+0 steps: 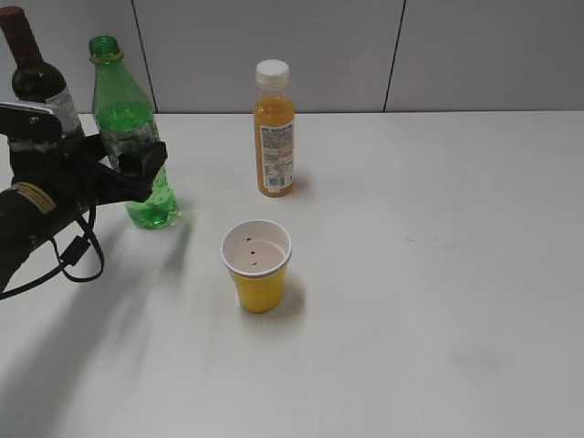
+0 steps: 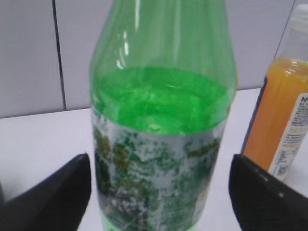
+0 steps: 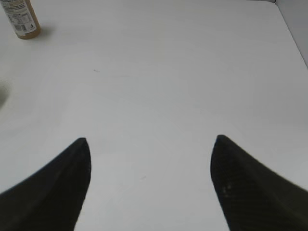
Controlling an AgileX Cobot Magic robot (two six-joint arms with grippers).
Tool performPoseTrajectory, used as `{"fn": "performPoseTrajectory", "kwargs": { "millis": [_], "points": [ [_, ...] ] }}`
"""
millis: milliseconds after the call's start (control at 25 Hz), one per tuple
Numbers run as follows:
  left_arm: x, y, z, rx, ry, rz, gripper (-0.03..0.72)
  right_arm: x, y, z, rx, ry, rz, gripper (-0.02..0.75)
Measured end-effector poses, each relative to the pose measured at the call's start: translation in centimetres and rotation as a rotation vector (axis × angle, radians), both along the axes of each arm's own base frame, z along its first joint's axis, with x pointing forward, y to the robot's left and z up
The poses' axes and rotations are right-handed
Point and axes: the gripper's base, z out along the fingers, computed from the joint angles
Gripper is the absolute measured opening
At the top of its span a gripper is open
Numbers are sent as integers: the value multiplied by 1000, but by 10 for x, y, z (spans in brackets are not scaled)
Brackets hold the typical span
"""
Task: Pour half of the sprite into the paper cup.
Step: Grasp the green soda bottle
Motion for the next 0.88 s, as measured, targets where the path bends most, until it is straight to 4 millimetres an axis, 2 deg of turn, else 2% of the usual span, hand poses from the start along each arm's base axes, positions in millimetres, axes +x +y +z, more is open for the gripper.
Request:
{"fn": "performPoseTrajectory", "kwargs": {
  "millis": [400,880],
  "points": [
    [23,-7,-14,6,0,-18,693,0,0,0,0,0,0,584],
    [31,-9,-25,9,10,-21,682,0,0,0,0,0,0,584]
  ]
}}
